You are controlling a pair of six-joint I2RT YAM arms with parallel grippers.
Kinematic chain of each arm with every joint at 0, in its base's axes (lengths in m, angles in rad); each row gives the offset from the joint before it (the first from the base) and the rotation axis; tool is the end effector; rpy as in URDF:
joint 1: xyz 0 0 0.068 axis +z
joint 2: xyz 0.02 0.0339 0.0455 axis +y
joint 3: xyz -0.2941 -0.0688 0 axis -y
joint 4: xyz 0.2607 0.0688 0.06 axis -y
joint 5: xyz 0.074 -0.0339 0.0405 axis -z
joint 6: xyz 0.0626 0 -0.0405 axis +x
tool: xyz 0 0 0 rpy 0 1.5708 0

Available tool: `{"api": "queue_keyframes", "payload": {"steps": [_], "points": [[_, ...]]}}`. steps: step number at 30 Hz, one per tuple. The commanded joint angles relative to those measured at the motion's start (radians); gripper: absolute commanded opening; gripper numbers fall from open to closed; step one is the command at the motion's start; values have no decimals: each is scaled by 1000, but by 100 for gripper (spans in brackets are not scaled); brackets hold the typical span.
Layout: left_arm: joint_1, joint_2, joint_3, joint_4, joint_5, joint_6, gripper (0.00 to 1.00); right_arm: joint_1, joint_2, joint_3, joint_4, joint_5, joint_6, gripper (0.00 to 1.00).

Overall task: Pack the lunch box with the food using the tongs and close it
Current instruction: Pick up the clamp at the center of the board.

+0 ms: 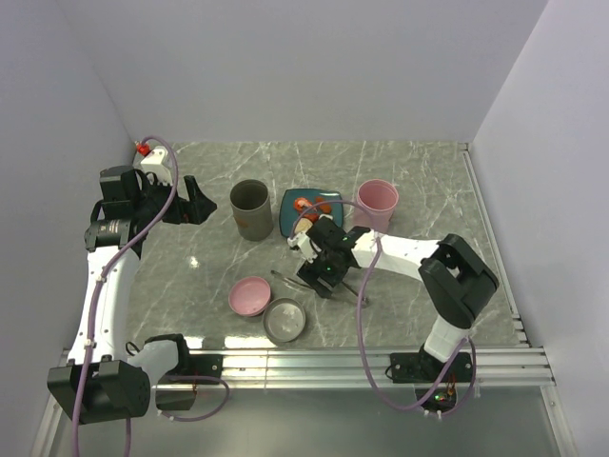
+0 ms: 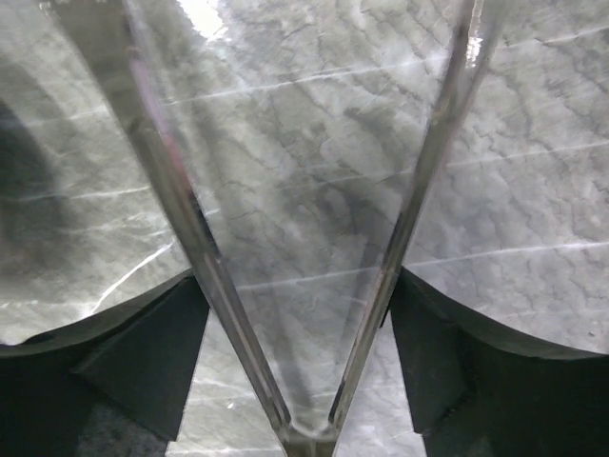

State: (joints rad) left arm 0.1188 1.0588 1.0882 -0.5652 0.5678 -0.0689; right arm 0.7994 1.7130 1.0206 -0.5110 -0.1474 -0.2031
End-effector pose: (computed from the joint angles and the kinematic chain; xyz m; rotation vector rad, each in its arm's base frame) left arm 0.2460 -0.0045 0.3728 0.1458 2.0574 -0.5646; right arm 0.2370 0.2570 0.1575 -1.3853 2.4479 0.3520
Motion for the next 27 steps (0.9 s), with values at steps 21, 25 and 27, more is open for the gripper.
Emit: {"api": "queue_keyframes", "payload": {"steps": [21,25,27], "points": [[1,-10,39,4,32,-17,99,-31,-472,157,-327,-41,-41,75],[1,-8,44,-4,53,-6,100,-64,-515,190,-348,-11,-50,75],[2,-6,44,-2,64,-3,99,-126,-512,220,-348,-33,-38,75]]}}
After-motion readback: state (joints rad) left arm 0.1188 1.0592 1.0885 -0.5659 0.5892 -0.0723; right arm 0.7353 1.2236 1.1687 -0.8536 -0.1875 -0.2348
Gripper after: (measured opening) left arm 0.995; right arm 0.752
